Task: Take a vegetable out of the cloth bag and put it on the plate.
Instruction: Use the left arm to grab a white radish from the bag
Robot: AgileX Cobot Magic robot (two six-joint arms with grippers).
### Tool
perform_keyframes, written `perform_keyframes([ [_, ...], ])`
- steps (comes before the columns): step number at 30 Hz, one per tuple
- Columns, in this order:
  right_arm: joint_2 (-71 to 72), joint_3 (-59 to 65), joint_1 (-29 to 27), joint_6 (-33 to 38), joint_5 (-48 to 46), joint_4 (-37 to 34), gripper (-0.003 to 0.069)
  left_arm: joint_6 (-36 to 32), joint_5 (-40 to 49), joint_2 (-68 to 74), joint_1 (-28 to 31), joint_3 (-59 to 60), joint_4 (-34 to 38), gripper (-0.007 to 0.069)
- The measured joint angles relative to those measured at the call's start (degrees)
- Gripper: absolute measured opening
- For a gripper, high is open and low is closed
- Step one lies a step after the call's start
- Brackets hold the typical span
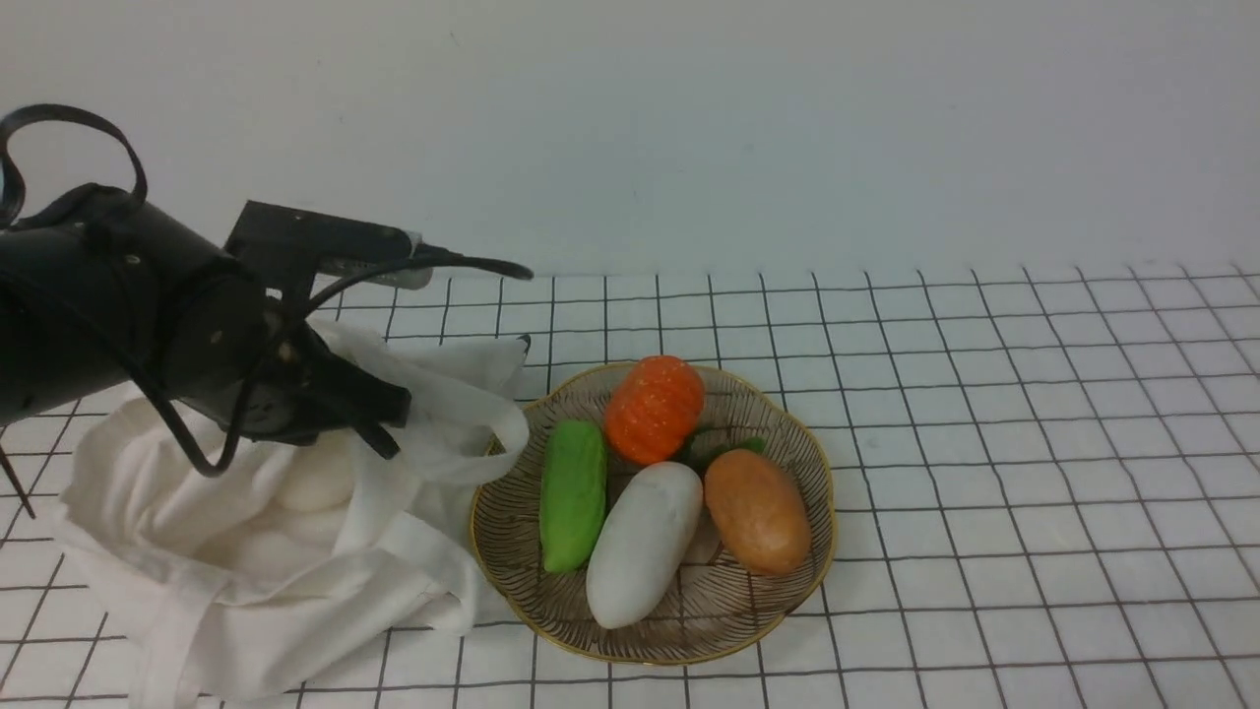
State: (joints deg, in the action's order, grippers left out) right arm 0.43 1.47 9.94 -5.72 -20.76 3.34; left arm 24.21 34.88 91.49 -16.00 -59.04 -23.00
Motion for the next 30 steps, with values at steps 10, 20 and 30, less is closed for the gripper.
perform_keyframes([
  [10,0.0,0.0,0.0,0.0,0.0,0.0,-0.0014,15.86,4.49,0.54,7.3,0.0,-16.87,0.0009],
  [20,0.0,0.0,0.0,0.0,0.0,0.0,-0.0014,18.88,7.47,0.54,8.36,0.0,-22.59,0.0063],
  [30,0.0,0.0,0.0,0.0,0.0,0.0,-0.0014,19.29,11.29,-2.35,8.36,0.0,-22.79,0.0384],
])
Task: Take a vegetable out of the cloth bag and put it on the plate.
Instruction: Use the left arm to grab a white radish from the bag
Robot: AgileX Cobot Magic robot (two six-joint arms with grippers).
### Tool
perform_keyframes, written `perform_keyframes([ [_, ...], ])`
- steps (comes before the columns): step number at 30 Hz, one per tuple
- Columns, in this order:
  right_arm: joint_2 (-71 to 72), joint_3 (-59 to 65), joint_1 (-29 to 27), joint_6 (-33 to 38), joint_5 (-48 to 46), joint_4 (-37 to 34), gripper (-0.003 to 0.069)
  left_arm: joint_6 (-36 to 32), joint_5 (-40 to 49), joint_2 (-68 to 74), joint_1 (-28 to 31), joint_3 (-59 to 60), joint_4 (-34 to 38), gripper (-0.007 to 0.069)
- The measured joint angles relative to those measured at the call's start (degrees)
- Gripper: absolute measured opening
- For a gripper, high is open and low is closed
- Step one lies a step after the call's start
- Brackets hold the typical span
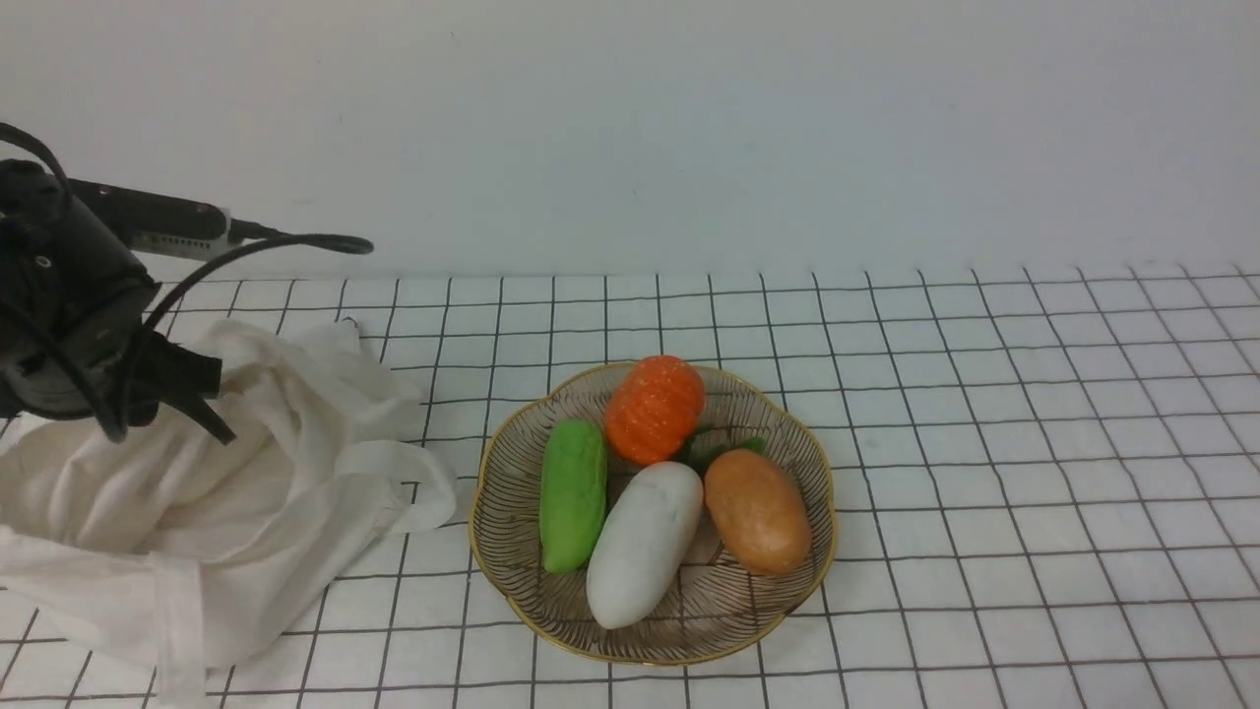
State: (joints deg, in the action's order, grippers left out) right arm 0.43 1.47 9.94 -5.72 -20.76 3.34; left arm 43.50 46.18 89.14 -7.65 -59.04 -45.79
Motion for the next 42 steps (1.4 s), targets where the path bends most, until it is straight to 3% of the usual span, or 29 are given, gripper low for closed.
perform_keyframes([
  [3,0.0,0.0,0.0,0.0,0.0,0.0,-0.0014,-0.77,0.49,-2.22,-0.99,0.0,1.54,0.0424],
  [7,0.0,0.0,0.0,0.0,0.0,0.0,-0.0014,-7.89,0.44,-3.5,-4.97,0.0,7.51,0.0377],
  [9,0.0,0.0,0.0,0.0,0.0,0.0,-0.0014,-14.03,-0.7,-1.89,-7.41,0.04,13.08,0.0288],
  [12,0.0,0.0,0.0,0.0,0.0,0.0,-0.0014,-16.22,-2.61,2.2,-7.99,0.04,15.3,0.017],
  [16,0.0,0.0,0.0,0.0,0.0,0.0,-0.0014,-13.78,-3.73,8.93,-6.54,0.04,11.35,0.0027],
  [22,0.0,0.0,0.0,0.0,0.0,0.0,-0.0014,-8.57,-9.53,15.12,-4.45,0.04,2.39,-0.0005],
  [29,0.0,0.0,0.0,0.0,0.0,0.0,-0.0014,-4.96,-17.63,18.65,-1.18,0.04,-3.15,0.0036],
  [34,0.0,0.0,0.0,0.0,0.0,0.0,-0.0014,-4.02,-18.59,19.3,0.6,0.04,-6.55,0.0155],
  [42,0.0,0.0,0.0,0.17,0.0,0.0,-0.0014,1.54,-17.48,19.3,0.78,-0.01,-13.68,0.0433],
])
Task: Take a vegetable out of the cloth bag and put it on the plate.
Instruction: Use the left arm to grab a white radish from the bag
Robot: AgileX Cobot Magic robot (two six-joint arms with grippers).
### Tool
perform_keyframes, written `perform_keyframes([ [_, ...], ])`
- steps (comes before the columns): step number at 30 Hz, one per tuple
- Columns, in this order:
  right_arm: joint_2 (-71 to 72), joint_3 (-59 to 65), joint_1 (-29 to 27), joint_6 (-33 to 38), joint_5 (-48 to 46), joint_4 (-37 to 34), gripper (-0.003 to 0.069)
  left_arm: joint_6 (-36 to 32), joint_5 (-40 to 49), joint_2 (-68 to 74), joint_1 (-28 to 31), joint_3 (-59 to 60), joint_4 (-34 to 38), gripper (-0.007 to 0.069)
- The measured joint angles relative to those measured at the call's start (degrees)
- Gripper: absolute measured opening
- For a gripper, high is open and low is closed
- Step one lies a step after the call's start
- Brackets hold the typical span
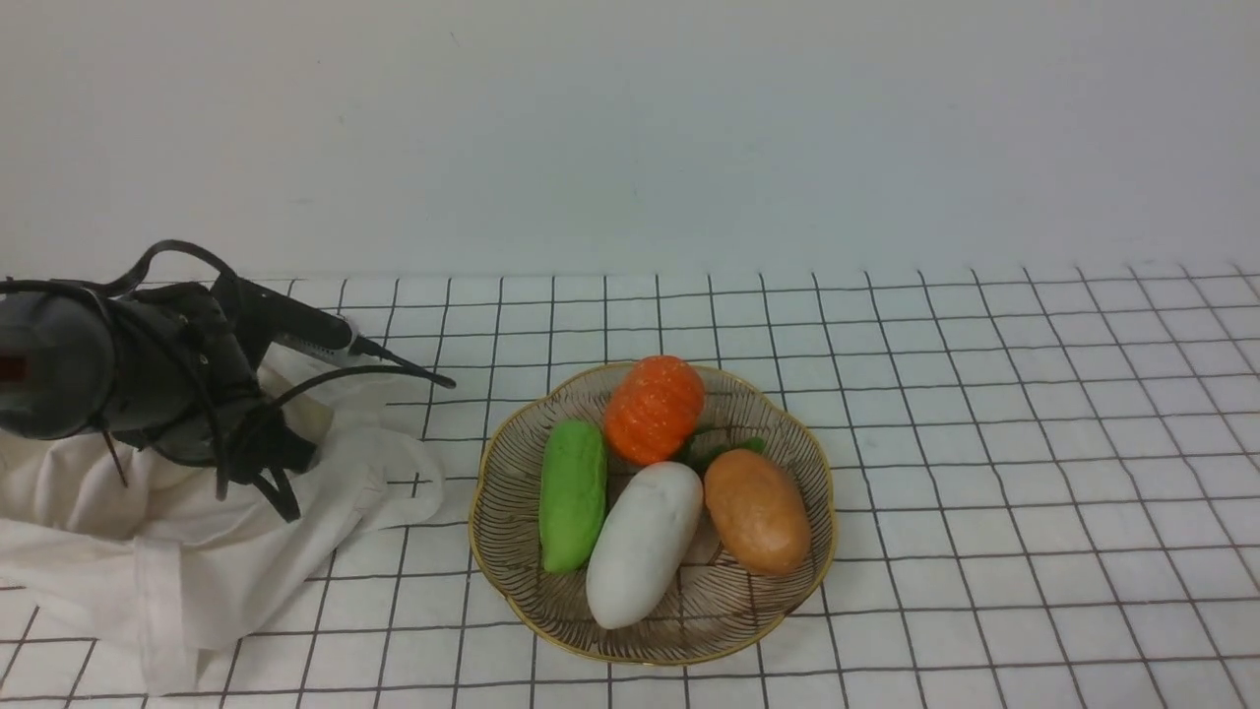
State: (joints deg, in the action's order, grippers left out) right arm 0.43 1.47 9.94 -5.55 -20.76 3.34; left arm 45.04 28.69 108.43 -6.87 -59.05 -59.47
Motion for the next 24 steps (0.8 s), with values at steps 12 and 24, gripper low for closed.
perform_keyframes([
  [12,0.0,0.0,0.0,0.0,0.0,0.0,-0.0014,10.1,-0.26,2.41,0.12,0.0,-14.22,0.052],
  [24,0.0,0.0,0.0,0.0,0.0,-0.08,-0.0014,13.85,6.67,9.99,0.5,-6.88,-16.86,0.0403],
])
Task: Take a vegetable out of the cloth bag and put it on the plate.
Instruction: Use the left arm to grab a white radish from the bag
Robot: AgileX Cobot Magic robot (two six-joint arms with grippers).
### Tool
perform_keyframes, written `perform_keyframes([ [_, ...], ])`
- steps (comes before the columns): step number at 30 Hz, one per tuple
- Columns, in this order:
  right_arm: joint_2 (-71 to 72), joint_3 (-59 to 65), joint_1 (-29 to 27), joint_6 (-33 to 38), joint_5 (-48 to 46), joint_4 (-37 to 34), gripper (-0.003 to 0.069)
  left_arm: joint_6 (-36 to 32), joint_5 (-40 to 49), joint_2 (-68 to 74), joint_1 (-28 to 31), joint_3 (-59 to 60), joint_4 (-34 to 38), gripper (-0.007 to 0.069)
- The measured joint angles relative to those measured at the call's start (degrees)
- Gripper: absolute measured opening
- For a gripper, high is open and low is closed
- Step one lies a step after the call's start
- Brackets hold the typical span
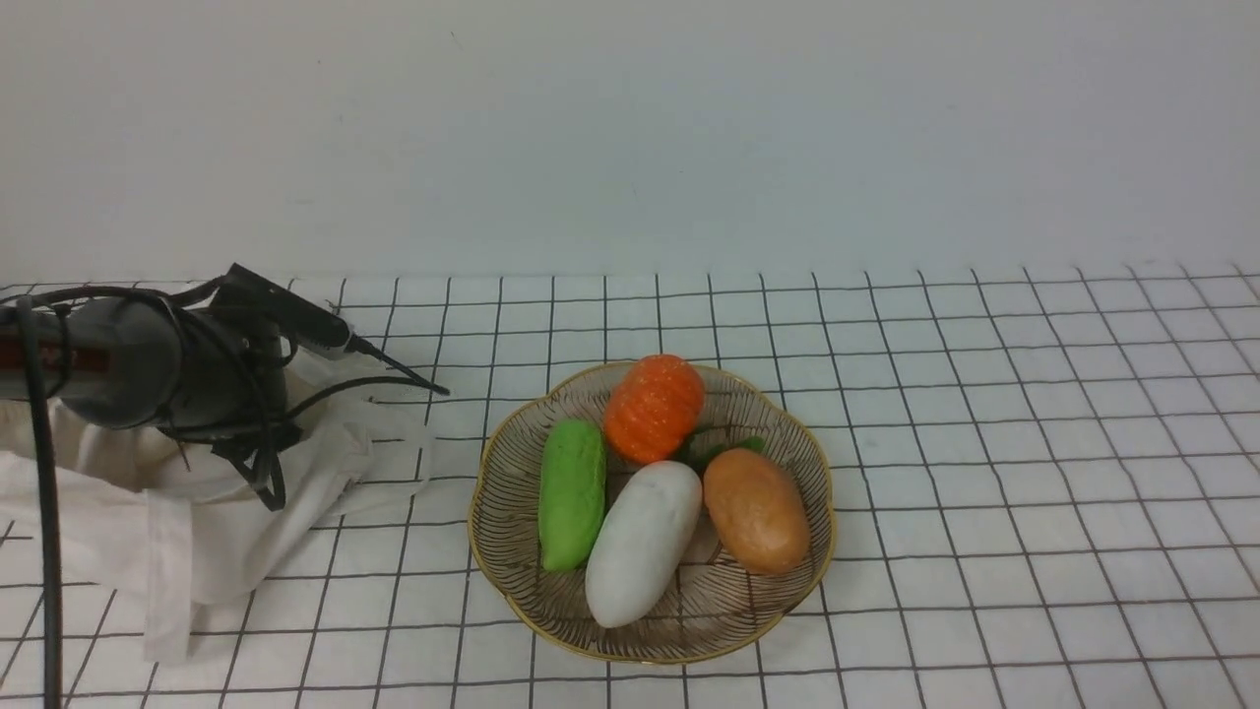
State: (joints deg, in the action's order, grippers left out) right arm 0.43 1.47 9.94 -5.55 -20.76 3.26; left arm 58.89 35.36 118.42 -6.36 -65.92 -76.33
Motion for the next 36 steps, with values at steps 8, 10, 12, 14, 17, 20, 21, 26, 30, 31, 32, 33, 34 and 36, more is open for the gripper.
perform_keyframes([
  [8,0.0,0.0,0.0,0.0,0.0,0.06,-0.0014,-3.48,-1.11,0.76,3.06,-4.05,8.3,0.0387],
  [10,0.0,0.0,0.0,0.0,0.0,0.06,-0.0014,-7.68,-1.69,0.63,3.98,-4.9,12.81,0.0387],
  [12,0.0,0.0,0.0,0.0,0.0,0.06,-0.0014,-12.12,-1.75,0.27,4.57,-5.67,16.81,0.0383],
  [14,0.0,0.0,0.0,0.0,0.0,0.06,-0.0014,-17.81,-1.21,-0.82,5.11,-6.29,23.25,0.0367],
  [17,0.0,0.0,0.0,0.0,0.0,0.06,-0.0014,-24.57,-0.46,-3.98,5.64,-6.24,34.13,0.0267],
  [20,0.0,0.0,0.0,0.0,0.0,0.06,-0.0014,-28.77,2.07,-7.76,5.64,-5.71,45.92,0.0071],
  [21,0.0,0.0,0.0,0.0,0.0,0.06,-0.0014,-30.24,3.15,-8.96,5.64,-5.56,48.96,0.0045],
  [26,0.0,0.0,0.0,0.0,0.0,0.06,-0.0014,-36.05,5.7,-13.77,5.64,-5.49,55.83,0.0013],
  [30,0.0,0.0,0.0,0.0,0.0,0.06,-0.0014,-36.58,4.25,-14.3,6.36,-5.49,55.04,0.0013],
  [31,0.0,0.0,0.0,0.0,0.0,0.06,-0.0014,-36.52,3.56,-13.69,6.71,-5.49,54.01,0.0013],
  [32,0.0,0.0,0.0,0.0,0.0,0.06,-0.0014,-36.52,3.09,-13.24,6.85,-5.49,53.32,0.0013],
  [33,0.0,0.0,0.0,0.0,0.0,0.06,-0.0014,-36.52,3.09,-13.09,6.91,-5.49,53.1,0.0013],
  [34,0.0,0.0,0.0,-0.19,0.0,0.06,-0.0014,-36.52,2.07,-12.01,7.06,-5.49,51.55,0.0018],
  [36,0.0,0.0,0.0,-0.18,0.0,0.06,-0.0014,-36.47,0.76,-10.13,7.21,-5.45,48.67,0.0053],
])
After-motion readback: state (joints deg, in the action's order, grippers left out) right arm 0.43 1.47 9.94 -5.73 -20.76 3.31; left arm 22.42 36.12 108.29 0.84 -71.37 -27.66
